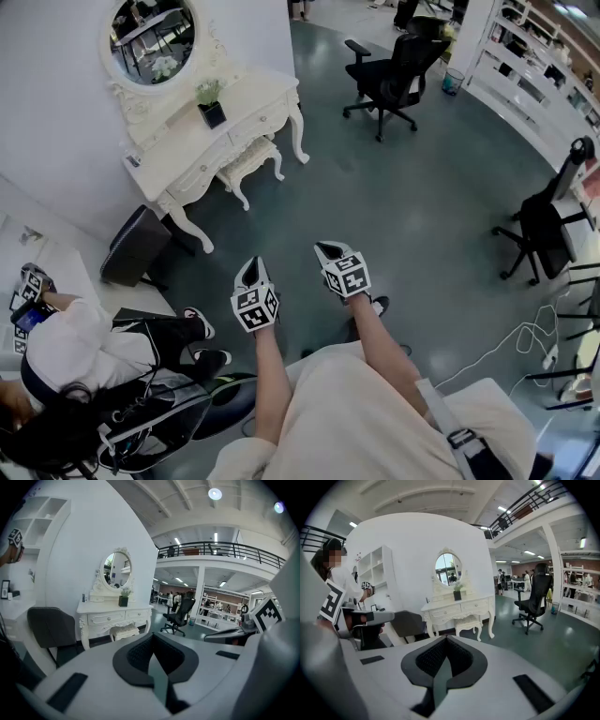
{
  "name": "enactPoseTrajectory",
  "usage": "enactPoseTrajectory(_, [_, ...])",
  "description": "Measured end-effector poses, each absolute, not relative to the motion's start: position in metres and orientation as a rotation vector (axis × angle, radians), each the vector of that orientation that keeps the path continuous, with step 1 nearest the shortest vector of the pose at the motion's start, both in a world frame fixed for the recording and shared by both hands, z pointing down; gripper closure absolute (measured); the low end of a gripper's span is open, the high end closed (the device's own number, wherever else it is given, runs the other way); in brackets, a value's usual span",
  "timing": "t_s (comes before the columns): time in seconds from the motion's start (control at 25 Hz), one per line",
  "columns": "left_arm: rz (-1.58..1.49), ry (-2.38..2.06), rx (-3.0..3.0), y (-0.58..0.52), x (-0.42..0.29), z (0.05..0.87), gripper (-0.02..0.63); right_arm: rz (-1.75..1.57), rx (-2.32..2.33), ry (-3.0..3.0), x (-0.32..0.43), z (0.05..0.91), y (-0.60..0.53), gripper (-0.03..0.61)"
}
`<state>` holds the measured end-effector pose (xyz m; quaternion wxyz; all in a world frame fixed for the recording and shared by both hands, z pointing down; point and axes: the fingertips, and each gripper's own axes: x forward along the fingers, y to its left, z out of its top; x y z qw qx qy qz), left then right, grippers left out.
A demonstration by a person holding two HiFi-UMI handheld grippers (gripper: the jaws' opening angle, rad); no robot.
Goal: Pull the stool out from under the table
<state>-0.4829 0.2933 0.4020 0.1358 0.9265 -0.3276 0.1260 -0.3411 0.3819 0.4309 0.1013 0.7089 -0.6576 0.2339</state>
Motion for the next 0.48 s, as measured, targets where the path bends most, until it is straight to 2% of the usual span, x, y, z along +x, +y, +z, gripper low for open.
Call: enactPoseTrajectory(0.48, [0.409,-0.976,2.656,0.270,-0.456,0.410,0.598,0.703,2.110,-1.948,-0.302,0.430,0.355,0.535])
